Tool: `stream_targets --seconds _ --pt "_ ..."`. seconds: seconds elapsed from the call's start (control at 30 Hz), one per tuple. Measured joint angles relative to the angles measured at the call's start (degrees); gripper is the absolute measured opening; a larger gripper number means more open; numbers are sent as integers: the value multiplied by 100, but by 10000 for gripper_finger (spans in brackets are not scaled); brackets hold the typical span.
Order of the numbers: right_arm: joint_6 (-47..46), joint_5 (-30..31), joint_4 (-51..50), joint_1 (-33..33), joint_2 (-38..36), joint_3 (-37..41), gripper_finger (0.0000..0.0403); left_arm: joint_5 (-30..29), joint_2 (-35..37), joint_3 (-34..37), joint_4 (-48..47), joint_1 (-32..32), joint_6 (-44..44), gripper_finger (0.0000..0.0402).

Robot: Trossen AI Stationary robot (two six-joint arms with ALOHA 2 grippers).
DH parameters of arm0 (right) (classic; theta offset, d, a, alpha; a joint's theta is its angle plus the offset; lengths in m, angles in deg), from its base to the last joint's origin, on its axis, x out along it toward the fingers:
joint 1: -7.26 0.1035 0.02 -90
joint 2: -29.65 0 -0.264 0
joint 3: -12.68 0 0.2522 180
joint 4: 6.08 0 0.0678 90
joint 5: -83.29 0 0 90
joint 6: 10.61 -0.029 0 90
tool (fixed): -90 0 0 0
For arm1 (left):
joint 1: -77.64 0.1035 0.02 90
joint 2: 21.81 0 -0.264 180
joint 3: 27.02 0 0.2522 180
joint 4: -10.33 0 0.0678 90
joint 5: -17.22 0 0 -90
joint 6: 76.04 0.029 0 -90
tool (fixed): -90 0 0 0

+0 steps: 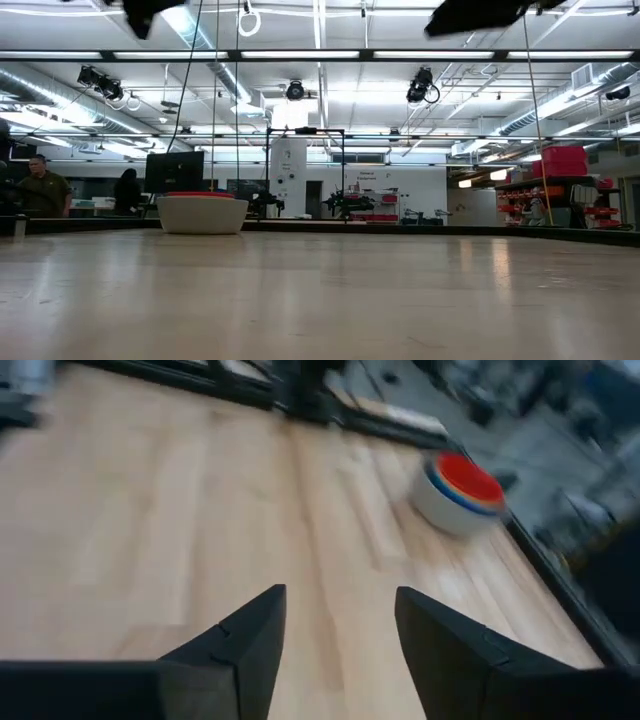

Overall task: Nest bowls inside each other
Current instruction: Return to Home Position

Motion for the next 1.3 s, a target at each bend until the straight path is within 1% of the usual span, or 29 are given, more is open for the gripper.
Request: stream_targets --seconds 0.13,0.2,0.27,0.3,0.37,0.47,0.6,0.7,0.73,0.8,0.87,1.0,1.1,1.13,1.17,1.2,1.23,1.3 --pt "323 -1 -29 576 -459 0 193 -986 1380 758 -416 -1527 -629 192" --pt "293 6 -207 840 -786 1 192 -1291 1903 1219 -591 -2151 -853 192" --pt "232 127 -210 1076 -1165 133 192 -1624 2268 1702 -556 -2652 -986 192" --pt "226 194 -128 1179 -1372 298 192 -1750 2399 1928 -520 -2857 -997 192" --pt "274 106 295 1327 -1803 767 191 -1981 2534 2294 -395 -3211 -993 192" --pt "542 -339 1612 1488 -2533 1866 189 -2198 2561 2733 -25 -3605 -882 192" --pt "972 -775 3925 1585 -3408 3696 183 -2581 2548 3137 547 -3996 -496 192" --pt "1090 -1141 5599 1586 -3820 4978 177 -3030 2546 3330 826 -4230 -301 192" --pt "1097 -1107 5692 1590 -3884 5137 174 -3210 2546 3408 903 -4290 -231 192" --pt "880 -1052 5350 1588 -3977 5056 170 -3558 2531 3529 1042 -4381 -173 192" --pt "825 -981 5318 1581 -3944 5060 166 -3812 2397 3532 1084 -4426 -119 192" --pt "808 -509 5295 1564 -3941 5060 161 -4012 2254 3542 1155 -4439 41 192" --pt "796 -424 4987 1577 -3942 5062 161 -4081 2213 3542 1120 -4432 259 192" --pt "548 -416 4873 1597 -3938 5064 161 -4094 2214 3542 1111 -4432 285 192" --pt "-95 -423 4818 1597 -3920 5071 161 -4114 2194 3542 1106 -4432 272 192" --pt "-357 -607 4696 1593 -3935 5069 161 -4149 2174 3542 1104 -4433 206 192" --pt "-480 -1034 4584 1544 -3906 5069 161 -4161 2173 3542 1105 -4432 112 192" --pt "-280 -2435 4497 1526 -3825 5117 160 -4180 2151 3540 1089 -4432 37 192"
